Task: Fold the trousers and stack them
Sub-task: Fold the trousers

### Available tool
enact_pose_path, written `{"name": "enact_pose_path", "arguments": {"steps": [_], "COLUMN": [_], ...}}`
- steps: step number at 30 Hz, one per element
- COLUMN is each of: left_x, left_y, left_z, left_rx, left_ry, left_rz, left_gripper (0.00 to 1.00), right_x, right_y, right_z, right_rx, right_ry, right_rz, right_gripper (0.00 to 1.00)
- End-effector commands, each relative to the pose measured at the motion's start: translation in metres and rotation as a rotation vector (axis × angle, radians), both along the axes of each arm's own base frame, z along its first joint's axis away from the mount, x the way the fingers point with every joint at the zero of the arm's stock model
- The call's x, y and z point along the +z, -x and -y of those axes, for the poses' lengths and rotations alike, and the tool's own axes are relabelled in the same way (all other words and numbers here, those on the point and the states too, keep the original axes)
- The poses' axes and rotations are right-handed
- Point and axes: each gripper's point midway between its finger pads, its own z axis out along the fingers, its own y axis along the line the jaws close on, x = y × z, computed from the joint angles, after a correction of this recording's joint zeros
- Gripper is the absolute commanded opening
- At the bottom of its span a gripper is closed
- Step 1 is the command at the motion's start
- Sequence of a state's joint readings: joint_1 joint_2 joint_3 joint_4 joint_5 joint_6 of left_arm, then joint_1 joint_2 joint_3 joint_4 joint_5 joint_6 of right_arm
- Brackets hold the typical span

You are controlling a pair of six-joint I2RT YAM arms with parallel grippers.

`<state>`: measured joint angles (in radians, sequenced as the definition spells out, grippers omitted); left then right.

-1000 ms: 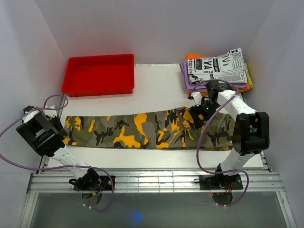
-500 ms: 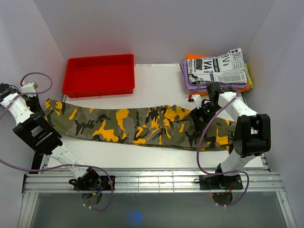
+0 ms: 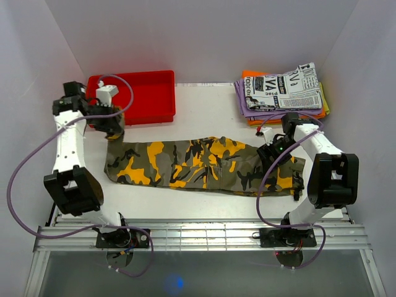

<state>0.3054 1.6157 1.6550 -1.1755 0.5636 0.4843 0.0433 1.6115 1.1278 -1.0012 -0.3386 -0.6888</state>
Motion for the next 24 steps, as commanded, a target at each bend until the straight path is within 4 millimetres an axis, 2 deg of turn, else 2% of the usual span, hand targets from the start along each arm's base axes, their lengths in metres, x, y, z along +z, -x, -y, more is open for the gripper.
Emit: {"name": "enact_pose_path", "arguments": {"steps": [1, 2, 3, 4, 5, 6, 7, 9, 10, 11, 13, 15, 16, 17, 24], "left_x": [0.006, 0.006, -0.003, -0.014, -0.015, -0.031, -0.038, -0.057, -0.062, -0.067, -0.074, -0.079, -0.080, -0.083, -0.100], "left_y": [0.008, 0.010, 0.011, 0.008, 0.011, 0.016, 0.016, 0.023, 0.028, 0.023, 0.027, 0.027, 0.029, 0.028, 0.043], "left_z": [0.064, 0.075, 0.092, 0.097, 0.107, 0.113, 0.134, 0.149, 0.164, 0.166, 0.184, 0.190, 0.200, 0.200, 0.232], "left_rx": [0.046, 0.112, 0.154, 0.143, 0.201, 0.230, 0.214, 0.255, 0.240, 0.265, 0.269, 0.290, 0.296, 0.319, 0.335], "left_ry": [0.183, 0.221, 0.240, 0.216, 0.249, 0.247, 0.215, 0.208, 0.190, 0.160, 0.160, 0.150, 0.155, 0.138, 0.127], "left_rz": [-0.025, -0.049, -0.063, -0.056, -0.079, -0.117, -0.109, -0.155, -0.158, -0.129, -0.130, -0.135, -0.145, -0.136, -0.162], "left_gripper": [0.00, 0.00, 0.00, 0.00, 0.00, 0.00, 0.00, 0.00, 0.00, 0.00, 0.00, 0.00, 0.00, 0.00, 0.00], "right_x": [0.001, 0.001, 0.001, 0.003, 0.002, 0.002, 0.002, 0.002, 0.002, 0.001, 0.000, -0.002, -0.002, -0.002, -0.007], "right_y": [0.001, 0.000, -0.001, -0.001, -0.002, -0.002, -0.001, 0.000, 0.001, 0.002, 0.005, 0.008, 0.007, 0.008, 0.008], "right_z": [0.007, 0.007, 0.005, 0.005, 0.006, 0.006, 0.007, 0.008, 0.008, 0.008, 0.006, 0.004, 0.003, 0.002, 0.001], "right_rx": [-0.029, -0.036, -0.049, -0.056, -0.057, -0.059, -0.062, -0.062, -0.065, -0.066, -0.077, -0.084, -0.088, -0.088, -0.088], "right_ry": [0.006, 0.004, 0.000, 0.000, 0.003, 0.007, 0.010, 0.015, 0.016, 0.015, 0.003, -0.004, -0.007, -0.013, -0.016], "right_rz": [-0.015, -0.017, -0.026, -0.027, -0.028, -0.026, -0.028, -0.028, -0.028, -0.031, -0.049, -0.062, -0.065, -0.069, -0.087], "right_gripper": [0.76, 0.76, 0.75, 0.75, 0.74, 0.74, 0.74, 0.74, 0.74, 0.74, 0.74, 0.74, 0.74, 0.74, 0.74]}}
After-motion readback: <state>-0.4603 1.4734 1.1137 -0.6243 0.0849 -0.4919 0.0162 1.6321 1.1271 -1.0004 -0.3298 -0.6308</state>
